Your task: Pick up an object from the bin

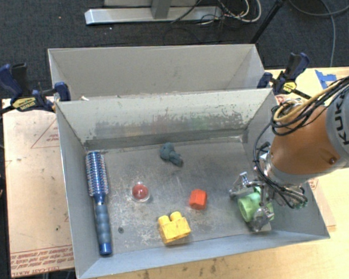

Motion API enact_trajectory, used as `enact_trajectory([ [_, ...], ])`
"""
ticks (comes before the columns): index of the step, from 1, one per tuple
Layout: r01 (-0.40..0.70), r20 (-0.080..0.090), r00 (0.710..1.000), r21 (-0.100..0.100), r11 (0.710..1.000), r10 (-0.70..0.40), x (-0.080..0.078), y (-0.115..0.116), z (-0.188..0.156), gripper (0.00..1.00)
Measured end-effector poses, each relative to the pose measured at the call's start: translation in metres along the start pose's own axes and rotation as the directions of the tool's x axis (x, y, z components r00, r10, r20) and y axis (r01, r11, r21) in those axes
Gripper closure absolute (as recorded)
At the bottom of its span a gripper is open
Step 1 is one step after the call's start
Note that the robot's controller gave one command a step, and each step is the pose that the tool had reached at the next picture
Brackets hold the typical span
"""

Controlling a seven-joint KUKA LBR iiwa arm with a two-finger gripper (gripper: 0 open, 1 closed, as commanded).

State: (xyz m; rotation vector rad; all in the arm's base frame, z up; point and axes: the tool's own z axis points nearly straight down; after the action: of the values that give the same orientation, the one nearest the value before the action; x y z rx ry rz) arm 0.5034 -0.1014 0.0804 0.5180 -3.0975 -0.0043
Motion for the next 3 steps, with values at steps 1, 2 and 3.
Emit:
enact_trajectory([
  [1,0.36,0.01,0.933,-0.007,0.933,-0.36,-0.006,-0.039,0.006,0.0],
  [2,0.364,0.012,0.931,-0.004,0.931,-0.364,-0.007,-0.038,0.005,1.0],
  [3,0.855,0.015,0.519,-0.002,0.519,-0.855,-0.031,-0.017,0.004,1.0],
])
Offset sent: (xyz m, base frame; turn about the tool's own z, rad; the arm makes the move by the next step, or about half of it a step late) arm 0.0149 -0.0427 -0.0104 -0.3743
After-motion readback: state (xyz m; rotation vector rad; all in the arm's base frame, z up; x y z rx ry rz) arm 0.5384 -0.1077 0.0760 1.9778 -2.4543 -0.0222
